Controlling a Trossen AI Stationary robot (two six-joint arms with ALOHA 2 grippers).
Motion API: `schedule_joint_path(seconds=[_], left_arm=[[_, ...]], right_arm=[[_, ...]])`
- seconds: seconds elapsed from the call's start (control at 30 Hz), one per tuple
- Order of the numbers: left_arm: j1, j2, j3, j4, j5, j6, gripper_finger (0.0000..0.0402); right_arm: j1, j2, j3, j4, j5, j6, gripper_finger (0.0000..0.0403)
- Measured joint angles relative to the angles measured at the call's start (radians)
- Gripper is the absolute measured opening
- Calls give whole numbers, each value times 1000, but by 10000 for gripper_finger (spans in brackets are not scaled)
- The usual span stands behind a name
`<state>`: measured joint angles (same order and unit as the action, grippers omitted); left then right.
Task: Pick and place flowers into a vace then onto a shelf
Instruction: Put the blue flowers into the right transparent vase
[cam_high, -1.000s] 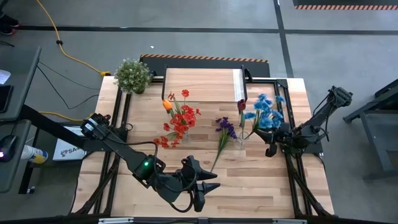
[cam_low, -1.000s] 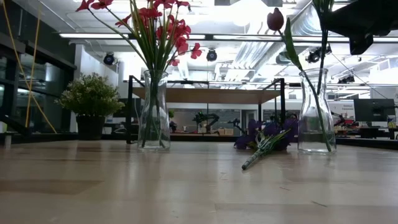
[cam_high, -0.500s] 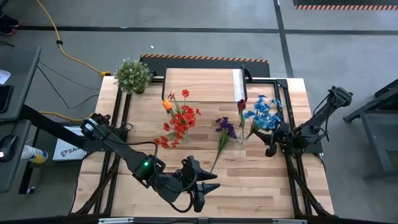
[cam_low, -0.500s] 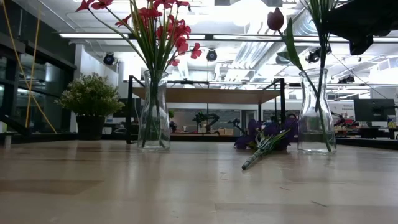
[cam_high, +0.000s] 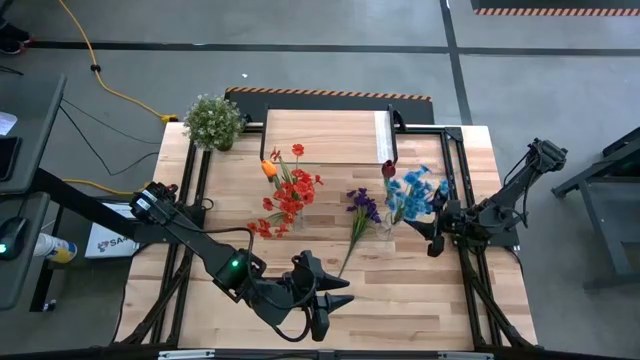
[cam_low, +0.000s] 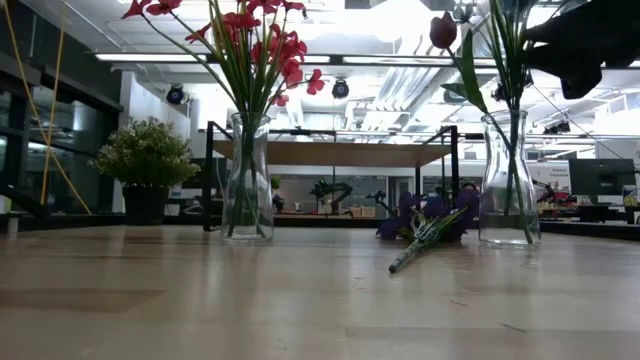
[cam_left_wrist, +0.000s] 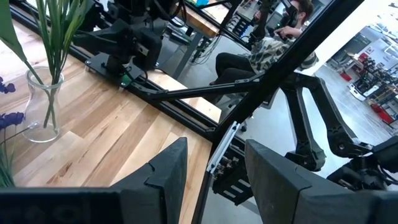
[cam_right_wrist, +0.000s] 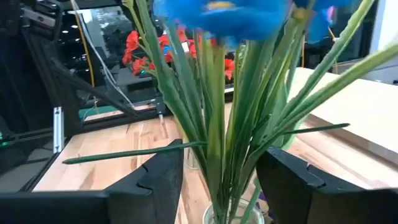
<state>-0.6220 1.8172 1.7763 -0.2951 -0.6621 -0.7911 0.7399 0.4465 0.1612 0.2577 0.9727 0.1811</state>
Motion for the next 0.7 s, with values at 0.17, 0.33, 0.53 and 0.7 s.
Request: schedule_joint_path(seconds=[0.17,0.33,0.53,0.7], left_arm=[[0,0,0,0,0,0,195],[0,0,0,0,0,0,195],[0,0,0,0,3,0,195],[0,0,0,-1,32,0,195]], right_arm=[[0,-3,0,-17,-15,-5,190],[0,-3,0,-44,-38,-6,189],[0,-3,0,-53,-47,-5,191],[0,-3,0,-90,-68,3,191]])
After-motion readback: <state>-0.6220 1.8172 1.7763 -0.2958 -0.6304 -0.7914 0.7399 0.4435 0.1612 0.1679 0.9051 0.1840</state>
